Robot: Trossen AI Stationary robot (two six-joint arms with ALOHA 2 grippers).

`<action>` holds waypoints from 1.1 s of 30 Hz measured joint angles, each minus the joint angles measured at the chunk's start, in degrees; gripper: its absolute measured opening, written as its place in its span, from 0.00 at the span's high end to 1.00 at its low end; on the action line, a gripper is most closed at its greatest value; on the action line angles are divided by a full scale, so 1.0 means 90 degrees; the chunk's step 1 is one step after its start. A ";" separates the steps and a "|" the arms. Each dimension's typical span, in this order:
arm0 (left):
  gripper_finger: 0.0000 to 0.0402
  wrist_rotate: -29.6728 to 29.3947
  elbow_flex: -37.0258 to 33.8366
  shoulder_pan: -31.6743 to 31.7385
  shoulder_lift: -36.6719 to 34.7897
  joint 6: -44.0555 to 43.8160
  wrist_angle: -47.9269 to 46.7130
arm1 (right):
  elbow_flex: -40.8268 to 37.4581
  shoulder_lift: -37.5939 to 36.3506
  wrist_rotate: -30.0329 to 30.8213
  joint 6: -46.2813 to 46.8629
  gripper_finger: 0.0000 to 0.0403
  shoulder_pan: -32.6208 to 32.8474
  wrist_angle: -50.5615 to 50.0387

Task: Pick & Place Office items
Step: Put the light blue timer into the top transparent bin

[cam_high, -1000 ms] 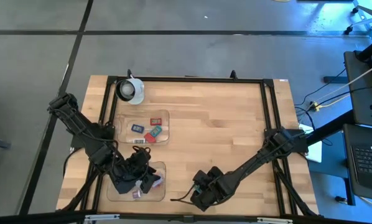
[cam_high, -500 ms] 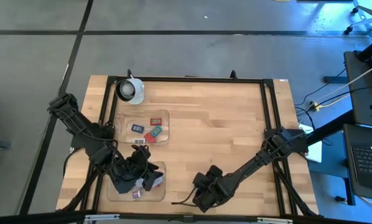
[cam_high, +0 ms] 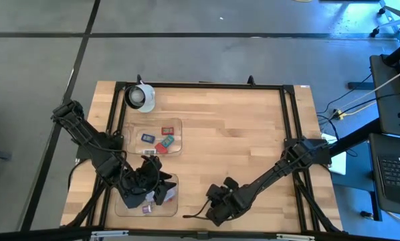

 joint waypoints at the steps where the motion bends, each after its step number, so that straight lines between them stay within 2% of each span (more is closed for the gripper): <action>1: 0.51 -0.0002 0.0000 0.0000 0.0000 0.0002 0.0000 | -0.0015 -0.0071 -0.0076 -0.0066 0.66 -0.0040 -0.0055; 5: 0.51 -0.0068 0.0000 0.0000 0.0000 0.0004 -0.0002 | -0.0010 -0.0587 0.0143 -0.0433 0.66 -0.0218 -0.0201; 15: 0.51 -0.0594 0.0000 0.0004 0.0000 0.0224 -0.0003 | -0.0003 -0.2196 0.1646 -0.1526 0.65 -0.0902 -0.0486; 20: 0.51 -0.0987 0.0000 0.0006 0.0002 0.1077 -0.0002 | 0.0000 -0.3082 0.2422 -0.2071 0.65 -0.1275 -0.0474; 27: 0.51 -0.1901 0.0000 0.0127 0.0002 0.2587 0.0002 | 0.0006 -0.4032 0.3415 -0.2585 0.64 -0.1535 -0.0337; 33: 0.50 -0.2726 0.0000 0.0544 0.0002 0.3597 0.0150 | 0.0006 -0.4490 0.3768 -0.3023 0.64 -0.1546 0.0055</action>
